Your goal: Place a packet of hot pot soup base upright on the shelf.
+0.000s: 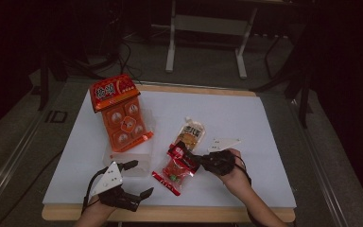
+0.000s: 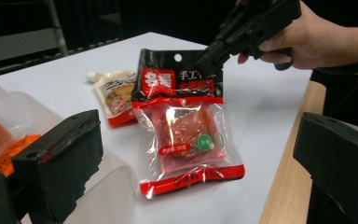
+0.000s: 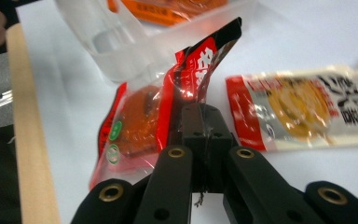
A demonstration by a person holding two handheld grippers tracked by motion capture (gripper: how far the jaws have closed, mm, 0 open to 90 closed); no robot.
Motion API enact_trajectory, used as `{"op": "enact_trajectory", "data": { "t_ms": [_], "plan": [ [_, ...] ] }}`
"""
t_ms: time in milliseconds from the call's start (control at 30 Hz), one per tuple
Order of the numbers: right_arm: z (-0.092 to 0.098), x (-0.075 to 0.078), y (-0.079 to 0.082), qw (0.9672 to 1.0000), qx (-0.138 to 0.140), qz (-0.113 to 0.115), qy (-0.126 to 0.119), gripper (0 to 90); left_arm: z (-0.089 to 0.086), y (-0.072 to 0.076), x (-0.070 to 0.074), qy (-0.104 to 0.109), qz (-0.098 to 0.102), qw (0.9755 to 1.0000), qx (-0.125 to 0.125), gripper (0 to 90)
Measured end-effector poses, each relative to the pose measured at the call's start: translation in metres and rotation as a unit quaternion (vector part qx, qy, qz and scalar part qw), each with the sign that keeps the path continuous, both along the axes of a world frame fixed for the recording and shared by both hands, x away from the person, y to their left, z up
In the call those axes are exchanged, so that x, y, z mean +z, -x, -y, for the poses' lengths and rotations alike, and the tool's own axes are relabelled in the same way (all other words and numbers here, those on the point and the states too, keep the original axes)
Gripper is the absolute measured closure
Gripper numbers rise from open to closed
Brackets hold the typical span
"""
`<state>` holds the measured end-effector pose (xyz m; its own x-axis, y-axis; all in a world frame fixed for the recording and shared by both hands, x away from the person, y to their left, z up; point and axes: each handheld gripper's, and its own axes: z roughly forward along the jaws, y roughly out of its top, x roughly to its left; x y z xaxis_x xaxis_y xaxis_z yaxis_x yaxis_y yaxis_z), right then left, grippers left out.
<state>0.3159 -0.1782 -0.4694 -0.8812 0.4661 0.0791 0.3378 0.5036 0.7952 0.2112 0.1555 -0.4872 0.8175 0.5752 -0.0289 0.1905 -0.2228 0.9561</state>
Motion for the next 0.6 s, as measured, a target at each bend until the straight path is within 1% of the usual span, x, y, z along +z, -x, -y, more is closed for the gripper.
{"op": "enact_trajectory", "data": {
  "t_ms": [33, 100, 133, 200, 300, 400, 467, 500, 533, 600],
  "plan": [
    [-0.002, 0.003, 0.002, 1.0, 0.004, 0.006, -0.001, 90.0, 0.0, 0.0, 0.0, 0.001, -0.002, 1.0, -0.005, 1.9],
    [-0.005, 0.008, 0.007, 0.9997, 0.015, 0.018, -0.001, 90.0, 0.001, -0.001, 0.0, 0.005, -0.021, 0.9997, -0.014, 1.9],
    [-0.006, 0.011, 0.009, 0.9995, 0.019, 0.024, -0.001, 90.0, 0.001, -0.001, 0.0, 0.007, -0.024, 0.9996, -0.016, 2.0],
    [-0.009, 0.016, 0.014, 0.9991, 0.027, 0.032, -0.001, 90.0, 0.001, -0.001, 0.001, 0.007, -0.023, 0.9996, -0.017, 1.9],
    [-0.013, 0.022, 0.021, 0.9982, 0.038, 0.046, 0.0, 90.0, 0.001, -0.002, 0.005, 0.019, -0.02, 0.9995, -0.018, 1.9],
    [-0.015, 0.027, 0.028, 0.9971, 0.049, 0.057, -0.007, 90.0, 0.001, -0.003, 0.011, 0.012, -0.012, 0.9998, -0.008, 1.9],
    [-0.015, 0.032, 0.032, 0.9963, 0.055, 0.064, -0.011, 90.0, 0.001, -0.004, 0.014, 0.001, -0.018, 0.9998, -0.007, 2.0],
    [-0.015, 0.034, 0.035, 0.9957, 0.059, 0.07, -0.013, 90.0, 0.001, -0.004, 0.015, -0.003, -0.017, 0.9998, -0.006, 2.0],
    [-0.015, 0.036, 0.037, 0.9952, 0.064, 0.072, -0.014, 90.0, 0.002, -0.004, 0.016, -0.002, -0.016, 0.9998, -0.008, 2.0],
    [-0.014, 0.04, 0.04, 0.9943, 0.066, 0.082, -0.014, 90.0, 0.002, -0.005, 0.017, -0.001, -0.021, 0.9997, -0.01, 2.4]
  ]
}}
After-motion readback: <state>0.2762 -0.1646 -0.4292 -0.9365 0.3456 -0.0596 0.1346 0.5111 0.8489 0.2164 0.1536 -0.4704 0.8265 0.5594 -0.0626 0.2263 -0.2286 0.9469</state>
